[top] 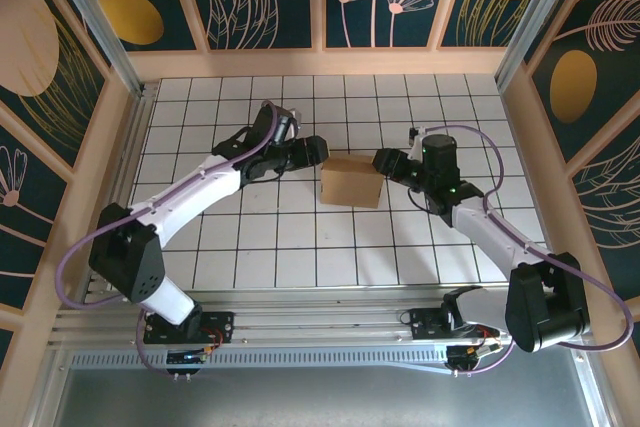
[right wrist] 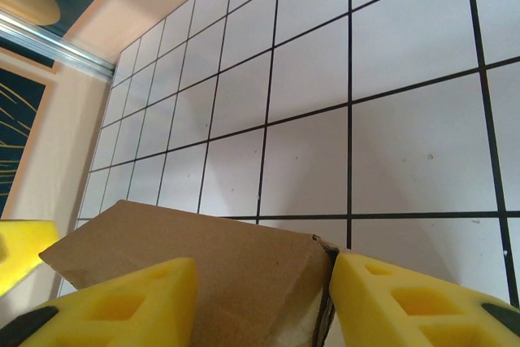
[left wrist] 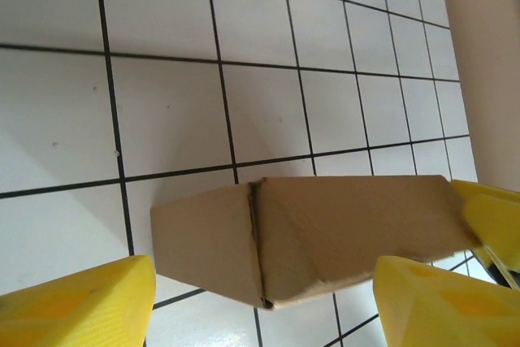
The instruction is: Fold the paper box
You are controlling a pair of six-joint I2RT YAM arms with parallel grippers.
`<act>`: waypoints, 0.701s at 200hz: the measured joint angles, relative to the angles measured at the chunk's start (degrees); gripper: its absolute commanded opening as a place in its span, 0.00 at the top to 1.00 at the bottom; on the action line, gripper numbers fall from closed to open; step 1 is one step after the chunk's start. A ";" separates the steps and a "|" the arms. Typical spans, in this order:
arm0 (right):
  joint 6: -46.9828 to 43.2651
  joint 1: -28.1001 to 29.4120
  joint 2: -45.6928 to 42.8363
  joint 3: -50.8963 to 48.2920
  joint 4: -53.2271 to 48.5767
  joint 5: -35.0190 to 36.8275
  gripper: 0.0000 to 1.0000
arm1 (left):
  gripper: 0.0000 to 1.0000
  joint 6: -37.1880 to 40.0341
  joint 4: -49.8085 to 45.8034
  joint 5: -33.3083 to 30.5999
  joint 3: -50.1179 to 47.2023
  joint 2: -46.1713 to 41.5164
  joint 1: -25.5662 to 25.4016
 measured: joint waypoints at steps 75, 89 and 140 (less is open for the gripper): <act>-0.37 2.27 0.11 -3.89 2.99 0.72 0.38 | 0.60 -4.57 9.75 6.75 -8.81 0.96 0.81; 0.37 2.16 -0.04 -3.52 1.53 0.28 0.34 | 0.61 -4.85 11.41 7.37 -9.68 0.66 0.94; 2.25 1.36 -1.81 -2.75 -3.39 -1.18 0.42 | 0.61 -5.05 13.11 8.20 -10.38 0.61 1.14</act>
